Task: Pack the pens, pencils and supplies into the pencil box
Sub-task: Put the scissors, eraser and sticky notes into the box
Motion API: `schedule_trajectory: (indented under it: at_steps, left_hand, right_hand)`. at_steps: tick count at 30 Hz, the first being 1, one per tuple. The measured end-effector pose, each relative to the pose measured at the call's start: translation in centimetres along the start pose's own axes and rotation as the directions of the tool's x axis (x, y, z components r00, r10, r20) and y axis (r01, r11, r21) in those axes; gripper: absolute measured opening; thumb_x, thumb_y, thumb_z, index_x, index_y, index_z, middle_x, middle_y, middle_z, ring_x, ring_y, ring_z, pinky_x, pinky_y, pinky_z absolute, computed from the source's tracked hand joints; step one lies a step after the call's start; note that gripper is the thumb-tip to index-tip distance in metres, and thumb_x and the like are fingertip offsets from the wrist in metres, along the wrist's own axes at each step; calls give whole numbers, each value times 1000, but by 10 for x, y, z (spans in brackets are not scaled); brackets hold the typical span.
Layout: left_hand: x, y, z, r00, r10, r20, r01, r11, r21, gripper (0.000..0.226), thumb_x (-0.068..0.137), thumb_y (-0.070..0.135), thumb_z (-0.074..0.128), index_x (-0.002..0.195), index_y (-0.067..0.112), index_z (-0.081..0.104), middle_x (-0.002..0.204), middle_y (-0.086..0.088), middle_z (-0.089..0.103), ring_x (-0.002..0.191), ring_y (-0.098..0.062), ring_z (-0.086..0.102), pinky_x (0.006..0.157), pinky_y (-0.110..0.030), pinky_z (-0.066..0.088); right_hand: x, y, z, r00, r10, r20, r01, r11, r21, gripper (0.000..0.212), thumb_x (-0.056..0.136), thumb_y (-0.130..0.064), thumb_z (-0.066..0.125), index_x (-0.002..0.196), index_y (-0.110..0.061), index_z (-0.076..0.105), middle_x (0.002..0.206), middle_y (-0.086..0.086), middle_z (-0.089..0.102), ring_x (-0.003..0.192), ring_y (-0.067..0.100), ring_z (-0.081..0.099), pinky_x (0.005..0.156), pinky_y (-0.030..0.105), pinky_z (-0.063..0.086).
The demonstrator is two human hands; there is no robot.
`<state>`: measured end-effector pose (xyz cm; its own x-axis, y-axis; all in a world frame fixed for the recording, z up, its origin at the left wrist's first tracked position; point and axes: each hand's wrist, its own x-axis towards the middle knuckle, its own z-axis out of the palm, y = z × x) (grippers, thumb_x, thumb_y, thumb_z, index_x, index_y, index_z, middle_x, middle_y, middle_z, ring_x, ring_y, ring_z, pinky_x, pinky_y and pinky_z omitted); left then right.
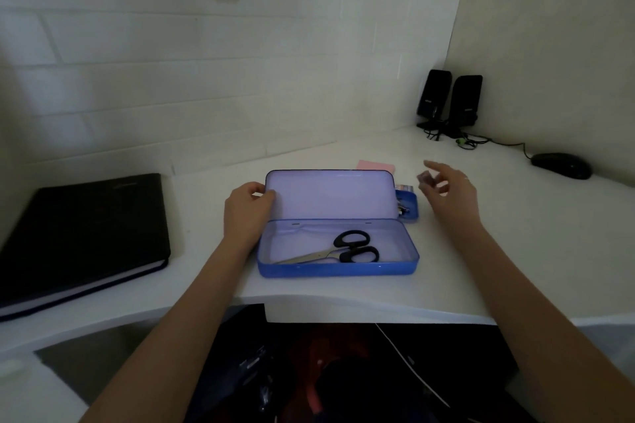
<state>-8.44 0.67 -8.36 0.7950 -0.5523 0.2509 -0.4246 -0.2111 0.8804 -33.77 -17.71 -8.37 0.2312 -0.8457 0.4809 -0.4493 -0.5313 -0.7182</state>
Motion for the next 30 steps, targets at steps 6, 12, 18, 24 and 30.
schedule_trajectory:
  at_steps: [6,12,18,24,30]
  left_hand:
    - [1,-1,2,1000,-22,18,22,1000,-7,19,84,19,55,94,9,67,87,-7,63,78,-24,54,70,-26,37]
    - [3,-2,4,999,6,35,-7,1000,21,29,88,23,54,109,7,66,109,-11,68,96,-27,59,77,-25,36]
    - [1,-1,1,999,24,34,-25,1000,12,28,87,20,53,108,7,67,107,-13,69,84,-20,52,75,-25,35]
    - [1,-1,1,999,17,48,-19,1000,25,25,87,20,53,103,8,68,103,-13,69,82,-22,53,73,-26,35]
    - [5,-3,4,999,12,50,-13,999,30,26,87,20,54,105,8,68,100,-9,67,85,-23,55,74,-26,35]
  right_hand:
    - [-50,-42,-15,907,-154,391,43,960,277,31,76,0,70,100,-20,70,92,0,70,77,-3,61,72,6,47]
    - [-66,-45,-20,821,-188,539,108,978,177,31,81,-2,65,97,-27,71,96,-1,63,85,1,57,70,8,45]
    - [-58,-51,-15,826,-149,544,196,980,-29,24,79,0,65,79,-22,73,91,-5,51,81,3,50,68,1,36]
    - [-57,-52,-14,854,-202,480,280,955,-97,21,76,-14,73,86,-23,57,89,1,50,73,2,44,66,5,37]
    - [-52,-59,-11,865,-184,468,318,921,-226,8,73,-13,75,79,-12,71,80,-3,55,74,12,52,61,15,37]
